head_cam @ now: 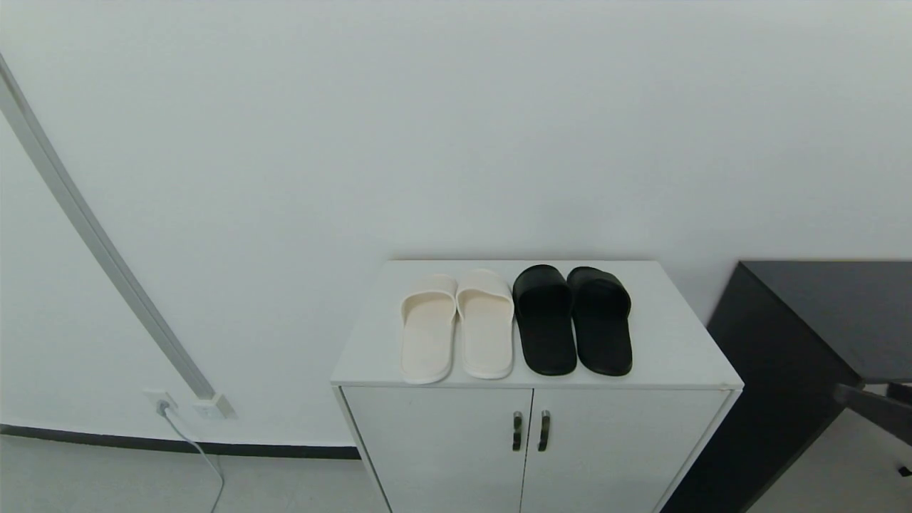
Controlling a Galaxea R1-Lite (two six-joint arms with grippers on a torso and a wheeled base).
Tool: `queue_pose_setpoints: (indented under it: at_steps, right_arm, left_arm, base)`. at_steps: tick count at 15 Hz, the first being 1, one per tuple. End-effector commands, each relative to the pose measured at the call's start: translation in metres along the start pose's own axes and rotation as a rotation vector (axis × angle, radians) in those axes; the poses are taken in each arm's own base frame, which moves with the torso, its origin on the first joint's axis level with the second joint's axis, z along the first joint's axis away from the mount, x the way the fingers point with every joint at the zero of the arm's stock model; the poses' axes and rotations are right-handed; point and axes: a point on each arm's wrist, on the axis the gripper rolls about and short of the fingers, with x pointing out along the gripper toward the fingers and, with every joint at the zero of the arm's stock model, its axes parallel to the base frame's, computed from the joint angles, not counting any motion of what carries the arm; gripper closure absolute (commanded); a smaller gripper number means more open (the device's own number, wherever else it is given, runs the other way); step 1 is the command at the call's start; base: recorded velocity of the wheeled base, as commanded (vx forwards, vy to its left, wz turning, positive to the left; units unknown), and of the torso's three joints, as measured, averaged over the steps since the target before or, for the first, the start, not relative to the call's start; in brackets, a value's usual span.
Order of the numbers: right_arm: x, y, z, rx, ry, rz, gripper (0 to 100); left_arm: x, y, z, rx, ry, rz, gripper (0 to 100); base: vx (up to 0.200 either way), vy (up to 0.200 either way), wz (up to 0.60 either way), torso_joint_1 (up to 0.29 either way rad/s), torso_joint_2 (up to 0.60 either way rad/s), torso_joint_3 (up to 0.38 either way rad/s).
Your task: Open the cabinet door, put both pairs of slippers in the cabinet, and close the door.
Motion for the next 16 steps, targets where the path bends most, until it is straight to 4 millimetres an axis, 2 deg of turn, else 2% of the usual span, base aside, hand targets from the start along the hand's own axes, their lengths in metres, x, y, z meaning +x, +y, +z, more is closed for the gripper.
queue_pose_setpoints:
  at_steps: [1,4,8,11,16]
  right_arm:
    - [0.083,0.061,0.001,0.027,0.075,-0.022,0]
    - [0.145,0.083,-0.009,0.032,-0.004,-0.087,0]
    - [0.208,0.097,-0.024,-0.067,-0.054,-0.184,0]
    - [0.241,0.100,-0.025,-0.085,-0.063,-0.218,0]
    - [0.287,0.086,-0.023,-0.076,-0.076,-0.283,0]
  left_arm:
    - [0.000,0.000,0.000,0.000,0.001,0.000,100]
    - [0.000,0.000,0.000,0.000,0.001,0.000,100]
    - [0.000,0.000,0.000,0.000,0.001,0.000,100]
    - [0.000,0.000,0.000,0.000,0.001,0.000,100]
    - [0.000,0.000,0.000,0.000,0.001,0.000,100]
  base:
    - [0.000,0.000,0.00,0.000,0.00,0.000]
    - [0.000,0.000,0.00,0.000,0.00,0.000]
    - [0.000,0.000,0.00,0.000,0.00,0.000]
    - [0.000,0.000,0.00,0.000,0.00,0.000]
    - [0.000,0.000,0.00,0.000,0.00,0.000]
